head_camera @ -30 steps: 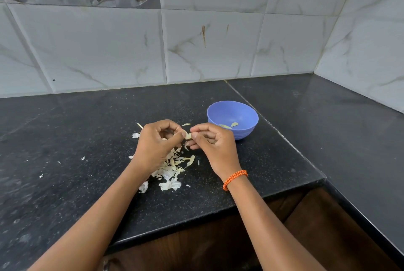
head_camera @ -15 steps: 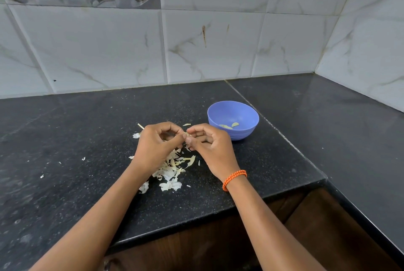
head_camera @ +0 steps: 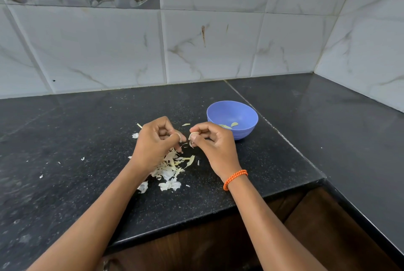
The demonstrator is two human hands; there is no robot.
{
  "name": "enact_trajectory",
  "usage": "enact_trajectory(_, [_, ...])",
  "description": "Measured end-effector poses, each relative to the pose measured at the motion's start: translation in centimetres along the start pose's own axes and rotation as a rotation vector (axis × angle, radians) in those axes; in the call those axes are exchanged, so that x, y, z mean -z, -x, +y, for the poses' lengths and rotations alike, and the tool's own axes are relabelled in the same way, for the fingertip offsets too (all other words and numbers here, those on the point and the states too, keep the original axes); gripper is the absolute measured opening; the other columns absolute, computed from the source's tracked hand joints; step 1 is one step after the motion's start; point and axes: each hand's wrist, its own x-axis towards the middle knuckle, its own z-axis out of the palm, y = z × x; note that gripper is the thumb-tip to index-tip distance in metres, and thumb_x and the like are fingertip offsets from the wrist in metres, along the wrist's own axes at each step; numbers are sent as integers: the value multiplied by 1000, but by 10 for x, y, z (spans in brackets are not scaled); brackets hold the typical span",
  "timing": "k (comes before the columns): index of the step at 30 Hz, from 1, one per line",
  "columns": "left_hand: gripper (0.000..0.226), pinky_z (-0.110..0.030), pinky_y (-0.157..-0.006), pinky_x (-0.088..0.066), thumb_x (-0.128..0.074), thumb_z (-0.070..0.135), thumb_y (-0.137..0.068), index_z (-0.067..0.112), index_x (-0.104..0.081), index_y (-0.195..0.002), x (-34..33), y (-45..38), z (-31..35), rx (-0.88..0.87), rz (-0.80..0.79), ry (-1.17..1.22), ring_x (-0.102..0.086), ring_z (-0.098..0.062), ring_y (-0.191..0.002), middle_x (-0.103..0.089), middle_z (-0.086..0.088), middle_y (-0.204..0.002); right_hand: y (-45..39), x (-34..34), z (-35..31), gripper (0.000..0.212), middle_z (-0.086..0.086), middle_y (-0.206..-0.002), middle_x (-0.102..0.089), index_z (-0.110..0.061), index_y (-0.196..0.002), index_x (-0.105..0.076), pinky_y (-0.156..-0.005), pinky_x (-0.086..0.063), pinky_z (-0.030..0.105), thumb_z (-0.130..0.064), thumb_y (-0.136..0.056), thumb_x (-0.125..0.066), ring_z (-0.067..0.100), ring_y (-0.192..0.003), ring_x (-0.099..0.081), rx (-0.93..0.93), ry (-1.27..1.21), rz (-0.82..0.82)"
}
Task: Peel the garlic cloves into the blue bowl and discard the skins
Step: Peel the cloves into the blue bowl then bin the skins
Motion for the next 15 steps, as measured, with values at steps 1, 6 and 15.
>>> enact_trajectory(1, [12,-19,-52,-50,-66,-12,-94,-10,-57,-88,1,0,-1,-12,24,-21,-73,-30,-68,-81,-11,-84,0,1,0,13,6,-93,-79,-6,-105,-77,-81,-63,31,1,-95,-74,23,-83,-77,6,-12,11])
enact_trajectory(6, [20,-32,-83,-59,-79,-1,-90,16,-68,-93,7,-1,-5,-88,-31,-216,-74,-23,-86,-80,2,-86,1,-1,0,12,11,-107,-73,-3,-105,-76,-85,-66,41,2,-98,-70,25,-88,-80,9,-42,7])
enact_trajectory(15, [10,-16,-78,-51,-80,13,-96,20,-86,-96,5,1,-2,-55,-72,-162,-71,-12,-84,-81,6,-89,-1,-1,-1,30,7,-99,-77,-13,-124,-74,-81,-64,33,-3,-96,-74,24,-82,-78,-23,-29,-14])
